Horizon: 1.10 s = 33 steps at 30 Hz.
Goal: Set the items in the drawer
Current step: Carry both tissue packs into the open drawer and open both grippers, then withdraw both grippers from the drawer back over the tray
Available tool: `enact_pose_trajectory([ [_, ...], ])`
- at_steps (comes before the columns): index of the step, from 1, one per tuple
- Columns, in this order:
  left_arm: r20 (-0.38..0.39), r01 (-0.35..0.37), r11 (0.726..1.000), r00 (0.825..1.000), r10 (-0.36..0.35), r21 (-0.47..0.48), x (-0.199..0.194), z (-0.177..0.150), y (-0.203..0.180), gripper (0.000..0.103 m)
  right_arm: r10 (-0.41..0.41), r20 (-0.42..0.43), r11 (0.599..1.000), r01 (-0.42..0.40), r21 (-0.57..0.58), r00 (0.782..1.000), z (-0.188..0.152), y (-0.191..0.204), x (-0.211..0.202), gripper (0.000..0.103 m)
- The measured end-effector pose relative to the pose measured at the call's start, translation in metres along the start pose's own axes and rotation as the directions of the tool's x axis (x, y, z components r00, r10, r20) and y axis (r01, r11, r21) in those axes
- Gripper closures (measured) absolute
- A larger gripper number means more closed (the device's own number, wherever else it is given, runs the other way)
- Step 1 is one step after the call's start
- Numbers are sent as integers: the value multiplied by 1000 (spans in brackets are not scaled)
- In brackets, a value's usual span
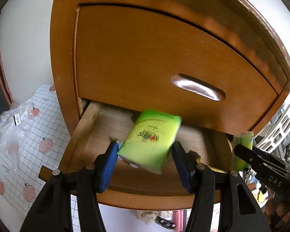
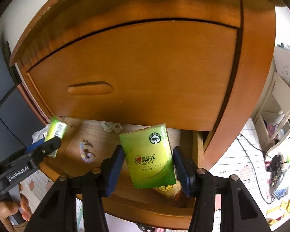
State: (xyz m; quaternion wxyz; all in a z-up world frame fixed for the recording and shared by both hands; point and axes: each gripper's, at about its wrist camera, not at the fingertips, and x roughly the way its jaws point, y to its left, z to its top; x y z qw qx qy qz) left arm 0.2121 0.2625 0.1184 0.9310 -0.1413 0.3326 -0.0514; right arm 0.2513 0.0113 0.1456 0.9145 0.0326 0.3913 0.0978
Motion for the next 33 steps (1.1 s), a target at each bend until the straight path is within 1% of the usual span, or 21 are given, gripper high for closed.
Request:
enact_pose_trajectory([
  [2, -9, -8, 1000, 1000, 8, -8, 4, -2, 4, 40, 24, -8, 1000, -24, 16, 1000, -1, -2, -1, 46],
  [3, -14, -8, 1000, 1000, 8, -14, 5, -3, 5, 39, 24, -12, 999, -23, 22, 1000, -3, -3, 0, 46],
  [5, -22, -11, 1000, 1000, 11, -24, 8, -5, 7, 38, 12, -20, 1000, -12, 22, 1000, -4, -4, 2, 36],
  [6, -23, -15, 1000, 1000, 14, -25, 5, -6, 6, 36, 10, -22, 1000, -9, 22, 1000, -5, -4, 3, 34],
  [9, -25, -32, 999, 999, 31, -33, 5, -7, 8, 25, 13, -32, 1000, -12, 29, 999, -7, -5, 5, 33],
  [10, -27, -40, 999, 999, 39, -37, 5, -7, 8, 23, 8, -33, 1000, -7, 29, 999, -8, -6, 6, 33],
  [12, -25, -52, 998, 998, 51, -41, 6, -7, 9, 22, 0, -36, 1000, 1, 29, 999, -9, -6, 7, 32],
  [13, -24, -57, 998, 998, 56, -40, 6, -7, 9, 21, -1, -37, 1000, 3, 30, 999, -9, -7, 8, 30],
  [14, -25, -60, 997, 998, 59, -38, 7, -6, 9, 19, -1, -39, 999, 2, 32, 999, -10, -8, 9, 26],
  [15, -23, -63, 997, 998, 63, -37, 7, -6, 9, 15, 0, -38, 999, 2, 33, 999, -11, -8, 9, 23],
  [16, -18, -64, 997, 998, 63, -37, 9, -6, 10, 12, -3, -36, 999, 5, 32, 999, -12, -8, 9, 18],
  [17, -5, -63, 997, 998, 63, -39, 7, -6, 11, 12, -9, -33, 1000, 10, 29, 999, -13, -8, 11, 13],
  [18, 5, -64, 997, 998, 64, -41, 6, -6, 11, 10, -12, -31, 1000, 13, 25, 999, -13, -8, 10, 10],
  [20, 24, -73, 996, 997, 74, -43, 4, -6, 12, 8, -12, -27, 1000, 13, 16, 1000, -14, -7, 11, 2],
  [22, 47, -89, 995, 995, 91, -47, 2, -7, 13, 0, -15, -21, 1000, 15, 12, 1000, -15, -7, 11, 0],
  [24, 73, -97, 994, 992, 100, -45, 1, -7, 14, 0, -17, -17, 1000, 17, 14, 1000, -15, -8, 11, 0],
  [26, 76, -105, 994, 991, 108, -42, -1, -7, 13, 0, -16, -14, 1000, 16, 22, 1000, -16, -9, 11, 0],
  [33, 88, -89, 995, 992, 92, -47, -7, -6, 12, 0, -19, -15, 1000, 20, 25, 1000, -16, -9, 11, 0],
])
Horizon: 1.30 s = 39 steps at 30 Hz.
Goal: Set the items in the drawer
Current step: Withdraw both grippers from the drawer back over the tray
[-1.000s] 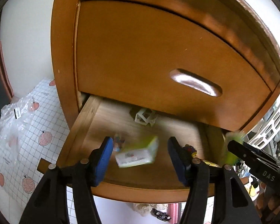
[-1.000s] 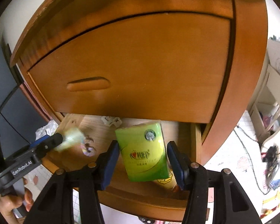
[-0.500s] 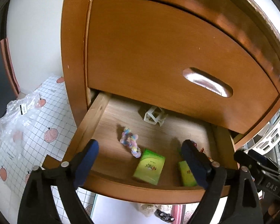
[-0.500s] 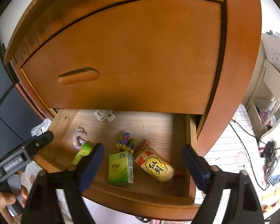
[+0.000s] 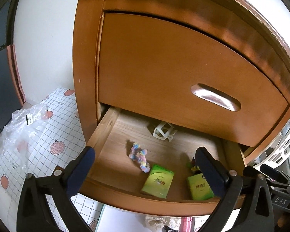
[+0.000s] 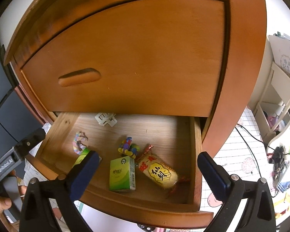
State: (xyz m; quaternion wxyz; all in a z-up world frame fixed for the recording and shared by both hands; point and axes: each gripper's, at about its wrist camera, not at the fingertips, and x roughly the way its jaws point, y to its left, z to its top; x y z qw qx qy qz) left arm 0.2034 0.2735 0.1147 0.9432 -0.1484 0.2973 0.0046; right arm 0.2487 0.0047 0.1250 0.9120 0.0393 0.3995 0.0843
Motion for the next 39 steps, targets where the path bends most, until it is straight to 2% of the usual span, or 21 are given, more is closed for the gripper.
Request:
enact_pose_trajectory([
  [8, 32, 10, 1000, 999, -10, 4, -14, 1, -4, 0, 1, 11, 1000, -1, -18, 1000, -1, 3, -7, 0],
  [15, 119, 86, 996, 989, -88, 28, -56, 2, -14, 0, 57, 100, 998, -57, -5, 993, -7, 4, -41, 0],
  [20, 174, 140, 987, 973, -151, 76, -87, -14, -17, 0, 88, 166, 996, -83, -33, 982, -27, 10, -65, 0],
  [25, 203, 135, 981, 966, -162, 139, -102, -42, -17, 0, 105, 196, 993, -92, -76, 975, -55, 17, -77, 0],
  [31, 155, 130, 981, 976, -153, 146, -99, -73, -13, 0, 110, 178, 992, -97, -78, 978, -94, 17, -76, 0],
  [35, 103, 124, 980, 985, -141, 155, -89, -98, -8, 0, 110, 118, 992, -101, -77, 987, -120, 17, -63, 0],
  [39, 19, 99, 986, 995, -103, 134, -66, -118, 2, 0, 94, 34, 994, -92, -60, 995, -140, 14, -37, 0],
])
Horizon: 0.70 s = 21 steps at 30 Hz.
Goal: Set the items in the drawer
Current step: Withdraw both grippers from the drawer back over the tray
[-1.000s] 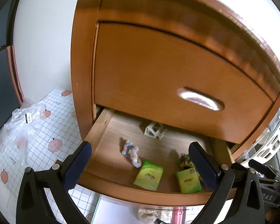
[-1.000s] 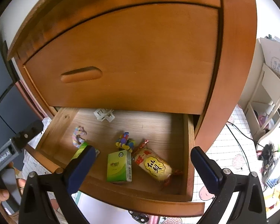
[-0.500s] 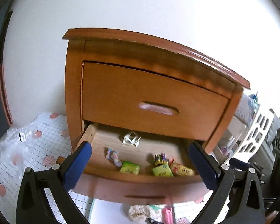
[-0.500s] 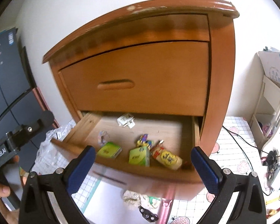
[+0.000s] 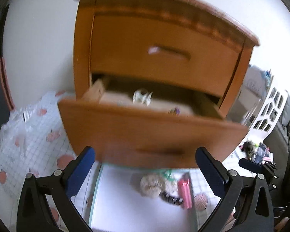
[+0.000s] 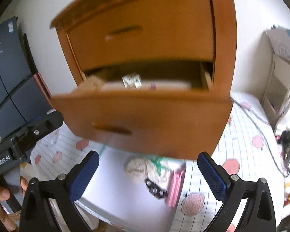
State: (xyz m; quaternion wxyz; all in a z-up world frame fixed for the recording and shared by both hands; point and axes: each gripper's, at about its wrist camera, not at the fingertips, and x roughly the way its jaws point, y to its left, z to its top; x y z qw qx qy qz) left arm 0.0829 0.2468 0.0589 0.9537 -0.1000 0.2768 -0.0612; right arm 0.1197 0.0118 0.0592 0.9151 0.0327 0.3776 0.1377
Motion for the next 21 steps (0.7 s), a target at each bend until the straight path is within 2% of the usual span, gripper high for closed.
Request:
enact_pose_trajectory([
  [6, -109, -36, 999, 993, 34, -23, 30, -28, 12, 0, -20, -111, 999, 24, 34, 994, -26, -9, 35, 0],
  [9, -174, -49, 998, 984, 40, -46, 47, -41, 17, 0, -27, -157, 999, 34, 39, 987, -37, -12, 49, 0],
  [16, -347, -86, 990, 937, 42, -112, 89, -74, 26, 0, -33, -246, 997, 49, 59, 969, -57, -19, 80, 0],
  [21, -400, -120, 984, 915, 58, -130, 105, -87, 30, 0, -39, -296, 995, 65, 79, 954, -69, -24, 95, 0],
])
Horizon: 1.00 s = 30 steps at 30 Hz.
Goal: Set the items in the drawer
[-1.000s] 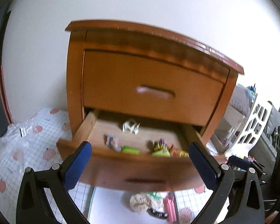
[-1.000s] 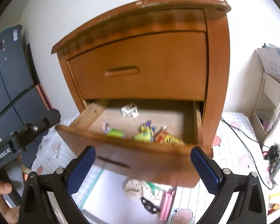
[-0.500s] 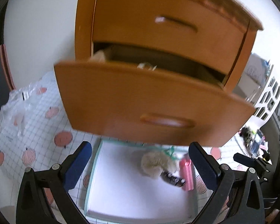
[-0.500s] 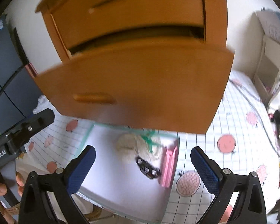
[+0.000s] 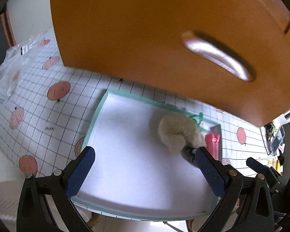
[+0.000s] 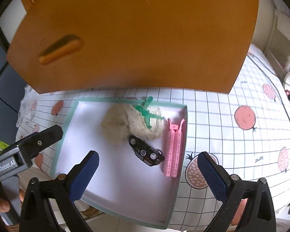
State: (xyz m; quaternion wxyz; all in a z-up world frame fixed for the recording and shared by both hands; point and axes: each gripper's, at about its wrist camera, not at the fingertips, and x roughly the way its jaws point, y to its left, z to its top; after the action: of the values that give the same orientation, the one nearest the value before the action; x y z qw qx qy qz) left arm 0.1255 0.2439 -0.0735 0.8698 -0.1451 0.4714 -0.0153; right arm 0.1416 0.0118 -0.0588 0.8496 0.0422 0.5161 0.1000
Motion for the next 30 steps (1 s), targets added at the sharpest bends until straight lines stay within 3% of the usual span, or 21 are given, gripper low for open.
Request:
enact_pose_trajectory([
  [11, -52, -2, 1000, 999, 1, -11, 27, -13, 12, 0, 0, -69, 1000, -1, -12, 998, -7, 1, 28, 0],
  [20, -108, -5, 1000, 994, 2, -29, 45, -18, 14, 0, -49, -85, 998, 45, -39, 995, -12, -2, 38, 1],
  [27, -109, 34, 999, 993, -34, -5, 57, -12, -1, 1, -57, -60, 998, 56, -17, 997, -10, -13, 29, 19],
  [30, -117, 39, 999, 992, -36, 25, 66, -11, -10, 12, -51, -55, 999, 52, 6, 997, -10, -18, 27, 21],
])
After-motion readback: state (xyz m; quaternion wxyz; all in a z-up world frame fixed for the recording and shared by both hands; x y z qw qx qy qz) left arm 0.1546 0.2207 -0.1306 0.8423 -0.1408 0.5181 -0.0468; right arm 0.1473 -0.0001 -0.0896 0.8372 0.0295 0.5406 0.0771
